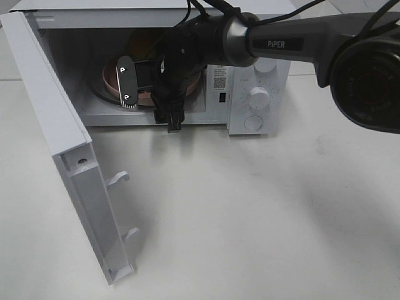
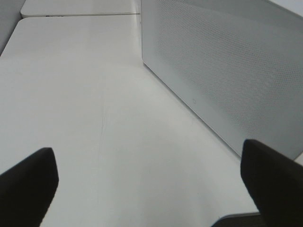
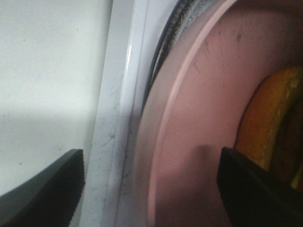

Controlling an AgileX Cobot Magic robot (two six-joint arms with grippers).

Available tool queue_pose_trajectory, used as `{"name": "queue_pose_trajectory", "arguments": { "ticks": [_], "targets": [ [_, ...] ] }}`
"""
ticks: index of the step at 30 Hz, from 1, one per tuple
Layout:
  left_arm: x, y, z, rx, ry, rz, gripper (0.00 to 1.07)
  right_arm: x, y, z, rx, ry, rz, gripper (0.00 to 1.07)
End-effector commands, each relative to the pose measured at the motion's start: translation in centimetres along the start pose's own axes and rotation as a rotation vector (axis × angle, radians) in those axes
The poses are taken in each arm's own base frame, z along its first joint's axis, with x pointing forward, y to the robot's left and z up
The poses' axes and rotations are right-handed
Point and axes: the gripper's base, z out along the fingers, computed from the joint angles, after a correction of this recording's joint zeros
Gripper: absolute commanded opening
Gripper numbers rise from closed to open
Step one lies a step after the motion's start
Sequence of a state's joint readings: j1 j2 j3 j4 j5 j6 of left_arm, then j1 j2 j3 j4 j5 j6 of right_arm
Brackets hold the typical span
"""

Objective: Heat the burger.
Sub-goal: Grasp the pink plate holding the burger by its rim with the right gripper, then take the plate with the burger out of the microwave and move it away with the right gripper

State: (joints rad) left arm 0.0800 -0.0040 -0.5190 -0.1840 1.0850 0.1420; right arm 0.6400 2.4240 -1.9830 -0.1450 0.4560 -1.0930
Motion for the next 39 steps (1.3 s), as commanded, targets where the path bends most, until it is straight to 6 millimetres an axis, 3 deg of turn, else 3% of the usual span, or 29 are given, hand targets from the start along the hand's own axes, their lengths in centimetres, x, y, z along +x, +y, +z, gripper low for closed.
{"name": "queue_pose_trajectory", "arguments": {
  "ticks": [1,4,6,7,8,9,10,11,21,26,39],
  "targets": [
    [0.0,0.0,-0.1,0.008,-0.017,-0.004,1.00,0.4,-0.4,0.5,-0.006,0.008,0.048,0.63],
    [0.0,0.0,-0.1,0.009,-0.017,-0.004,1.00,0.4,-0.4,0.5,-0.004,0.009,0.050,0.58],
    [0.0,0.0,-0.1,0.008,-0.017,-0.004,1.00,0.4,-0.5,0.5,-0.001,0.007,0.051,0.32],
    [0.0,0.0,-0.1,0.008,-0.017,-0.004,1.00,0.4,-0.5,0.5,-0.001,0.007,0.051,0.32],
    [0.0,0.0,-0.1,0.008,-0.017,-0.004,1.00,0.4,-0.5,0.5,0.000,0.007,0.051,0.23],
    [0.0,0.0,-0.1,0.008,-0.017,-0.004,1.00,0.4,-0.5,0.5,0.000,0.007,0.051,0.08],
    [0.0,0.0,-0.1,0.008,-0.017,-0.004,1.00,0.4,-0.5,0.5,0.000,0.007,0.051,0.08],
    [0.0,0.0,-0.1,0.008,-0.017,-0.004,1.00,0.4,-0.4,0.5,-0.009,0.011,0.052,0.00],
    [0.0,0.0,-0.1,0.008,-0.017,-0.004,1.00,-0.6,0.1,-0.1,-0.046,0.015,0.028,0.00],
    [0.0,0.0,-0.1,0.008,-0.017,-0.004,1.00,-1.3,0.0,-1.2,-0.046,0.001,0.013,0.00],
    [0.0,0.0,-0.1,0.008,-0.017,-0.004,1.00,-1.1,2.1,-4.4,-0.047,-0.029,-0.185,0.00]
  ]
}}
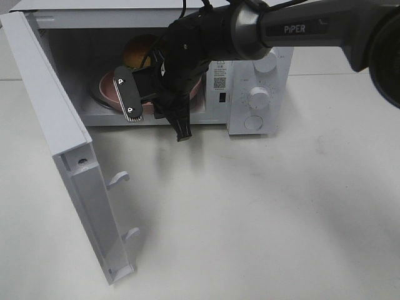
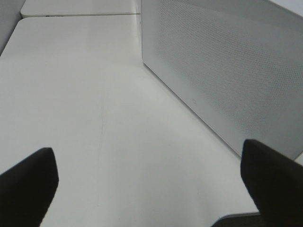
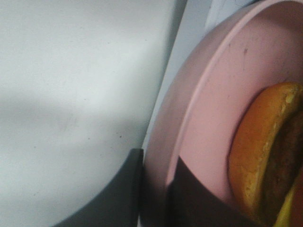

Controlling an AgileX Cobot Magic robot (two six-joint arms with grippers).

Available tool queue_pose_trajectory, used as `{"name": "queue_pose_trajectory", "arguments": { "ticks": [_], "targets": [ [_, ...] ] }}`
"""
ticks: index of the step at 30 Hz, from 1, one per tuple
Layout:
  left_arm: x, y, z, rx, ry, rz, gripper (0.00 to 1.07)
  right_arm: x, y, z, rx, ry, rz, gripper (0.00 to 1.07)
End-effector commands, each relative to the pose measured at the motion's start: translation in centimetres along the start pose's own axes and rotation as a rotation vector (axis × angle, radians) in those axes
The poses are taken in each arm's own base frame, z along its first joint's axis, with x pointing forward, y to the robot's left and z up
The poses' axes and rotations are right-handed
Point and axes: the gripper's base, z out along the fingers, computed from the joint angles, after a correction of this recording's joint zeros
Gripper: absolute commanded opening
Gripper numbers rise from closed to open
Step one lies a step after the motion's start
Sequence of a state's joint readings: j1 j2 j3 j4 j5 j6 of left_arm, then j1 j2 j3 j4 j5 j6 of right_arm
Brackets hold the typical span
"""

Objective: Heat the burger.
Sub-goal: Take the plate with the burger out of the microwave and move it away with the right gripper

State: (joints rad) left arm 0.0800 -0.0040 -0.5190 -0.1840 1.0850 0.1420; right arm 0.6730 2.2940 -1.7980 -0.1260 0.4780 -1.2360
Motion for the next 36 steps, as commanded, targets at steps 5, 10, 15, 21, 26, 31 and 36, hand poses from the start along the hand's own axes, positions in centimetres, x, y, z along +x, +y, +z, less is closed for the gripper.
{"name": "queue_pose_trajectory", "arguments": {
  "ticks": [5,10,15,21,26,31,36],
  "targets": [
    [0.0,0.0,-0.1,0.008,-0.017,-0.004,1.00,-0.1,0.6,-2.6,0.082,-0.039,-0.074,0.00],
    [0.0,0.0,-0.1,0.008,-0.017,-0.004,1.00,0.0,1.2,-3.9,0.132,-0.056,-0.094,0.00],
    [0.0,0.0,-0.1,0.008,-0.017,-0.004,1.00,0.2,1.9,-4.9,0.170,-0.070,-0.094,0.00],
    [0.0,0.0,-0.1,0.008,-0.017,-0.004,1.00,0.5,3.3,-6.2,0.204,-0.080,-0.146,0.00],
    [0.0,0.0,-0.1,0.008,-0.017,-0.004,1.00,1.0,5.2,-7.5,0.203,-0.087,-0.211,0.00],
    [0.0,0.0,-0.1,0.008,-0.017,-0.004,1.00,1.4,6.5,-9.2,0.212,-0.096,-0.214,0.00],
    [0.0,0.0,-0.1,0.008,-0.017,-0.004,1.00,1.6,7.3,-10.5,0.214,-0.099,-0.209,0.00]
  ]
}}
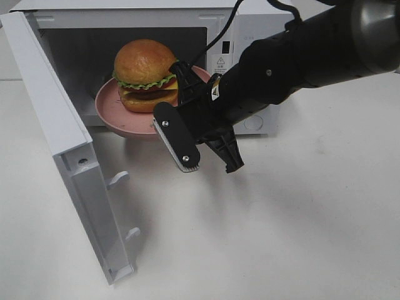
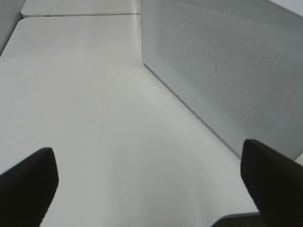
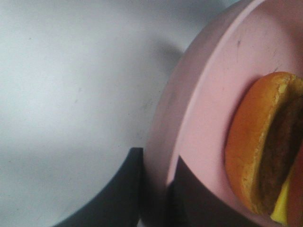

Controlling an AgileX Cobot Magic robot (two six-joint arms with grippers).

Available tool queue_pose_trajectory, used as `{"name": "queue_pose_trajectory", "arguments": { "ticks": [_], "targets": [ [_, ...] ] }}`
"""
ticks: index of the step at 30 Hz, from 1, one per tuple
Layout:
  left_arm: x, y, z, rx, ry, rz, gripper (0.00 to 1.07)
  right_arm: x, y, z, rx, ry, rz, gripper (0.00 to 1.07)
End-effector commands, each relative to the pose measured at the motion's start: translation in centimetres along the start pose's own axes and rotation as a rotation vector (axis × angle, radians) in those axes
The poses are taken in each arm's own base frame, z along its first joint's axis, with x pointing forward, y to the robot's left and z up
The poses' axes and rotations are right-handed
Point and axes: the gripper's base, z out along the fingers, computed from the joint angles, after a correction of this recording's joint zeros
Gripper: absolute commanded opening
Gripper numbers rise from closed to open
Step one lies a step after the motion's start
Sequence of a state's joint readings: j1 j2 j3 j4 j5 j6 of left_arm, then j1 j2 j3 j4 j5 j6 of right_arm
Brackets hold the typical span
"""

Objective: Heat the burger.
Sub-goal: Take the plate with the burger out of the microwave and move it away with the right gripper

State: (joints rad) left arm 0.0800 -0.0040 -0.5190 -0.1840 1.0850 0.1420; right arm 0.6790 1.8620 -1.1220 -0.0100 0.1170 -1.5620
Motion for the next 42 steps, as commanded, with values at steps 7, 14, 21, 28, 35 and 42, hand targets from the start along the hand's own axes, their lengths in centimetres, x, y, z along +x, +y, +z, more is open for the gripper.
{"name": "queue_pose_trajectory", "arguments": {
  "ticks": [7,14,21,28,35,42],
  "targets": [
    [0.0,0.0,-0.1,0.008,-0.017,-0.004,1.00,0.0,0.9,-4.8,0.106,-0.006,0.026,0.00],
    [0.0,0.0,-0.1,0.008,-0.017,-0.004,1.00,0.0,3.3,-7.3,0.094,-0.006,0.024,0.00],
    [0.0,0.0,-0.1,0.008,-0.017,-0.004,1.00,0.0,5.9,-9.9,0.094,-0.006,0.028,0.00],
    [0.0,0.0,-0.1,0.008,-0.017,-0.004,1.00,0.0,8.0,-11.6,0.075,-0.006,0.028,0.00],
    [0.0,0.0,-0.1,0.008,-0.017,-0.004,1.00,0.0,10.1,-13.7,0.078,-0.007,0.031,0.00],
    [0.0,0.0,-0.1,0.008,-0.017,-0.004,1.00,0.0,12.6,-16.0,0.074,-0.007,0.050,0.00]
  ]
}}
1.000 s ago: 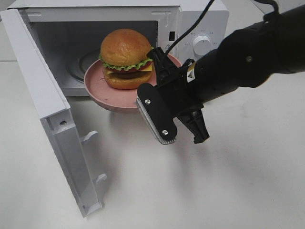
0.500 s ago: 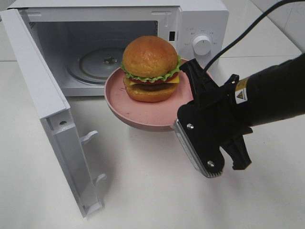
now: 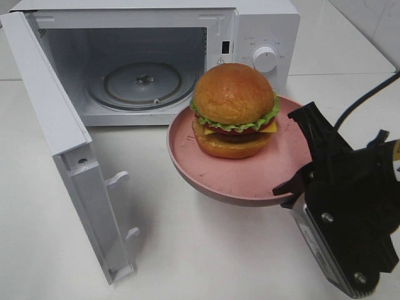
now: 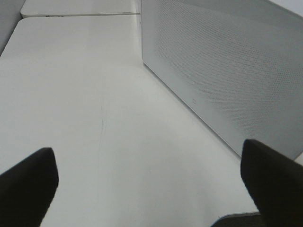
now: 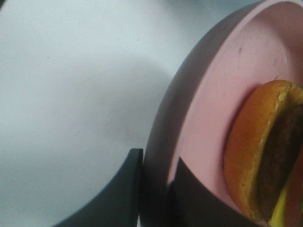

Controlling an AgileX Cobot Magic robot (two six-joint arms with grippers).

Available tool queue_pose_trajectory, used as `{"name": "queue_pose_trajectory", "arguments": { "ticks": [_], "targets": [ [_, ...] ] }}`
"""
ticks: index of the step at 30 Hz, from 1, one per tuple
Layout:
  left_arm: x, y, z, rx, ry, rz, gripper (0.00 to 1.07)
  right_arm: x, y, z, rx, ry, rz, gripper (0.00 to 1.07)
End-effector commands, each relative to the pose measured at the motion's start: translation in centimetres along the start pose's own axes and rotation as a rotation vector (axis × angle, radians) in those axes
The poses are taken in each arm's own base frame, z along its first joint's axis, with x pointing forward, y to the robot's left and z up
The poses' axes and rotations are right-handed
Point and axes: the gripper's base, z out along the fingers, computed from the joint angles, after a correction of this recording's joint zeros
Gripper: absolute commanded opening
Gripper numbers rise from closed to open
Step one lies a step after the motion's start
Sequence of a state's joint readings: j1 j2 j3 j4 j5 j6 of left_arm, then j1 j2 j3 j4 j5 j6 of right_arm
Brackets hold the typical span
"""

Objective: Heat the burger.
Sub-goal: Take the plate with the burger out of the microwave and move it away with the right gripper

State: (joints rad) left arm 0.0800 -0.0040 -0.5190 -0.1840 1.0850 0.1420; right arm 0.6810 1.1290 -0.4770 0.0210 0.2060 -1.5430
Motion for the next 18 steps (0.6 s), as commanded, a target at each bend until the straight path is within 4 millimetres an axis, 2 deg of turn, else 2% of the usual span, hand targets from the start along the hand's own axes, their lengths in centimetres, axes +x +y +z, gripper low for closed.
{"name": "queue_pose_trajectory", "arguments": {
  "ticks": [1,8,18],
  "targets": [
    [0.0,0.0,-0.1,0.008,-0.017,-0.004,1.00,0.1,-0.1,-1.1,0.075,0.001,0.003,0.00],
    [0.0,0.0,-0.1,0.008,-0.017,-0.004,1.00,0.3,1.9,-2.9,0.074,0.015,0.033,0.00],
    [0.0,0.0,-0.1,0.008,-0.017,-0.004,1.00,1.2,2.7,-4.2,0.071,0.113,0.106,0.00]
  ]
}}
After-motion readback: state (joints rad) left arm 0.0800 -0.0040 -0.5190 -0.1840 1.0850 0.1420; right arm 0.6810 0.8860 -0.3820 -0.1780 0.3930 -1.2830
